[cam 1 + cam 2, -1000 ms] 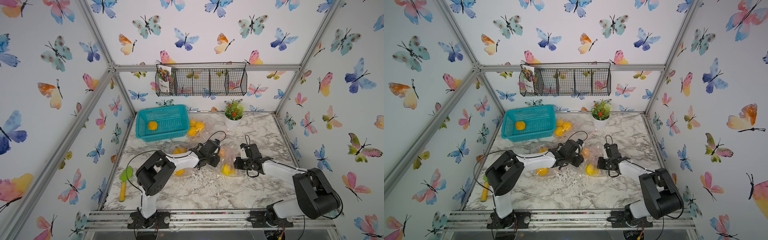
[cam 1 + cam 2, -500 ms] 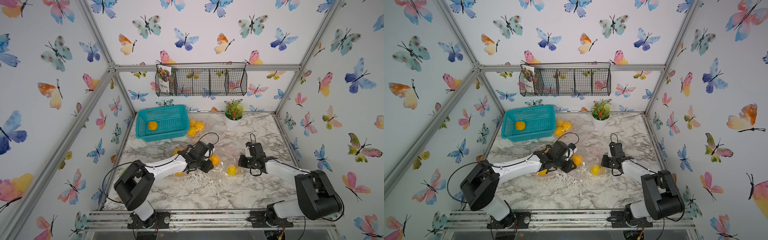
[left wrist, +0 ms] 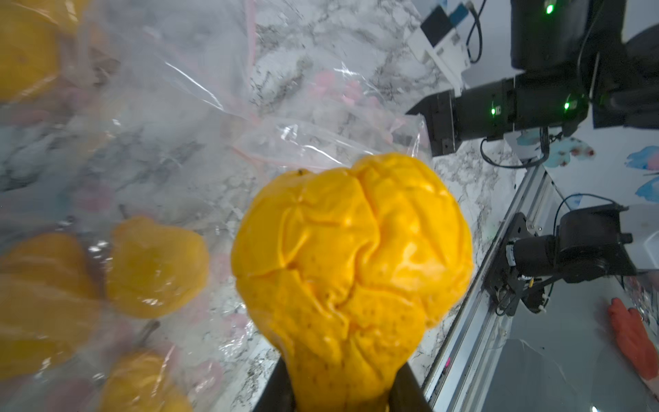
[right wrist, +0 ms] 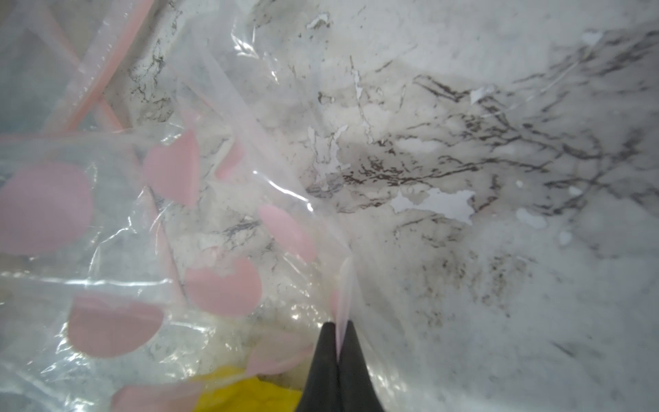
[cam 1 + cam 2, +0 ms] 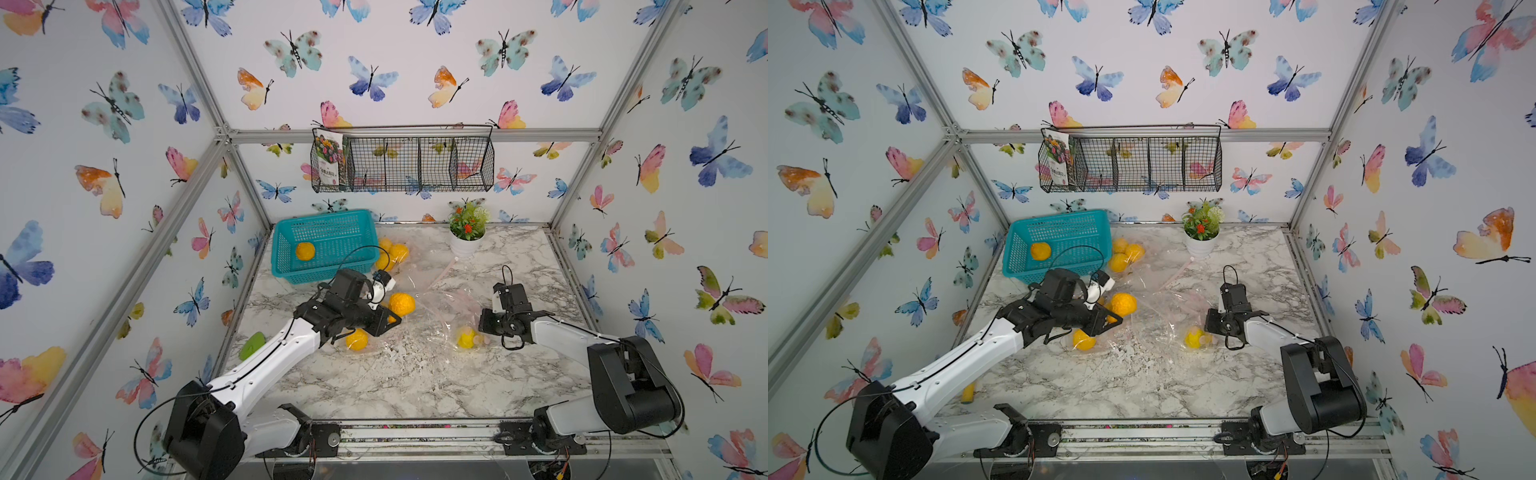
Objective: Open the zip-top bag and take out the pear
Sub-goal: Pick up the pear from the zipper food storage bag, then place the pear in the basket.
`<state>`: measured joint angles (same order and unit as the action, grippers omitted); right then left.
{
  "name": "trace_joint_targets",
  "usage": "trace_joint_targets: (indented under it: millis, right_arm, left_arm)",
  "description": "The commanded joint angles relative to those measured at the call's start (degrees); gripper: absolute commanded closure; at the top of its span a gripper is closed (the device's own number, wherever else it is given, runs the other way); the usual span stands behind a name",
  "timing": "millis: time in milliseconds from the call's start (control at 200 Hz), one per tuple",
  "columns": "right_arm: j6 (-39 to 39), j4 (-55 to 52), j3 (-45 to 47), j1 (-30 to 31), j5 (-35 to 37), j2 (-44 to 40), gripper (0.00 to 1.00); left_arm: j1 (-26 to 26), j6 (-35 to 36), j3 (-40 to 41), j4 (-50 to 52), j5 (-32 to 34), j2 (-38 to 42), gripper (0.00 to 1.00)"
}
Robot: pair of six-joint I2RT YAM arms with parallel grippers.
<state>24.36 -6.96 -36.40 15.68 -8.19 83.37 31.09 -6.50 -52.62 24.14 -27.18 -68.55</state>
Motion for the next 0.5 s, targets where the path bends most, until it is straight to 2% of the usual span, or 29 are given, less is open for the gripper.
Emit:
trace_joint_targets:
  millis: [0, 110, 270, 415, 496]
  right_arm:
    - [-0.8, -1.6, -1.7, -0.3, -0.1, 0.9, 0.97]
    - [-0.9, -1.7, -2.2, -0.3, -0.8, 1.3, 0.97]
    - [-1.1, -2.0, -3.0, -0.3, -1.5, 1.7, 0.97]
    - [-1.3, -2.5, -3.8, -0.3, -1.9, 1.6, 0.97]
    - [-1.4, -2.8, -4.2, -0.3, -2.3, 1.6, 0.97]
  left_arm:
    - [-6.4, 0.8, -3.2, 2.5, 3.6, 2.6, 1.0]
    - [-11.9, 0.0, -7.0, 2.1, 11.5, -0.4, 1.0]
    - [-18.2, -0.5, -13.3, 1.0, 20.8, -10.1, 1.0]
    - [-23.0, -0.4, -17.1, -2.2, 22.7, -20.2, 1.0]
    - [-25.7, 0.0, -22.0, -1.3, 22.4, -26.6, 0.97]
